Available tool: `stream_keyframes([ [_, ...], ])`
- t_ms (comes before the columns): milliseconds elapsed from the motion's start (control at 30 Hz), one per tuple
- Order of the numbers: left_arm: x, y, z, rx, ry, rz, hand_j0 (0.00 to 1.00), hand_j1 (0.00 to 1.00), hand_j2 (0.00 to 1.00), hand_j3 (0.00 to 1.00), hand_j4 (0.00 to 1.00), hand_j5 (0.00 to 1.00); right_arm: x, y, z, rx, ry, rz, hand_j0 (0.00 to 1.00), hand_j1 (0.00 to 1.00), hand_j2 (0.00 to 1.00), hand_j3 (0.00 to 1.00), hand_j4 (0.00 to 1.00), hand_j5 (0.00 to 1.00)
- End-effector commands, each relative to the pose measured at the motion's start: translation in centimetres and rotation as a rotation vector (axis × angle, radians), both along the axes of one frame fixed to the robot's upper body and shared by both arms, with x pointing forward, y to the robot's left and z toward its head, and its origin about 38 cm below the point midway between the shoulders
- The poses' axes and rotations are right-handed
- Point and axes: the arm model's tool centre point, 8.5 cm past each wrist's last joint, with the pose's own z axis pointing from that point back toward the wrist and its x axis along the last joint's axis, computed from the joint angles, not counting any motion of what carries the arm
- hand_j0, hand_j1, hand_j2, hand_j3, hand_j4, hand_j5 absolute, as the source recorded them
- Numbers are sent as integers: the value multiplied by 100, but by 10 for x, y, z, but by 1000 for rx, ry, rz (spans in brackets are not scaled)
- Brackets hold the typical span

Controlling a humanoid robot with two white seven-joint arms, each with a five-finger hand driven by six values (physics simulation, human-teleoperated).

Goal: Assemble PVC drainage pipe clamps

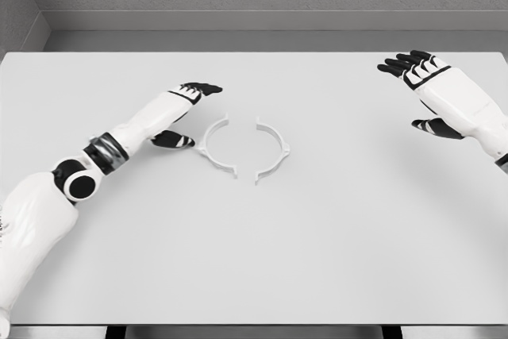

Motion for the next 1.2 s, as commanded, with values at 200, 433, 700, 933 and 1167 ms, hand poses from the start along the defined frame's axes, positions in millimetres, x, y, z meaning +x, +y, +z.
stream_keyframes([
  [200, 2, 2, 4, -11, -5, 5, 100, 100, 100, 100, 100, 100, 0, 1, 0, 8, -1, 2, 100, 100, 100, 100, 100, 100],
  [433, 4, 3, 6, -10, -10, 7, 100, 100, 100, 100, 100, 100, 0, 0, 0, 8, 1, 0, 100, 100, 100, 100, 100, 100],
  [700, 5, -5, 9, -14, -16, -5, 100, 100, 100, 100, 100, 100, 0, 0, 0, 10, 0, 0, 100, 100, 100, 100, 100, 100],
  [933, 4, -11, 8, -20, -17, -15, 100, 100, 100, 100, 100, 100, 0, 0, 0, 10, 1, 0, 100, 100, 100, 100, 100, 100],
  [1167, 2, -19, 7, -24, -19, -28, 100, 100, 100, 100, 100, 100, 0, 0, 0, 10, 1, 0, 100, 100, 100, 100, 100, 100],
])
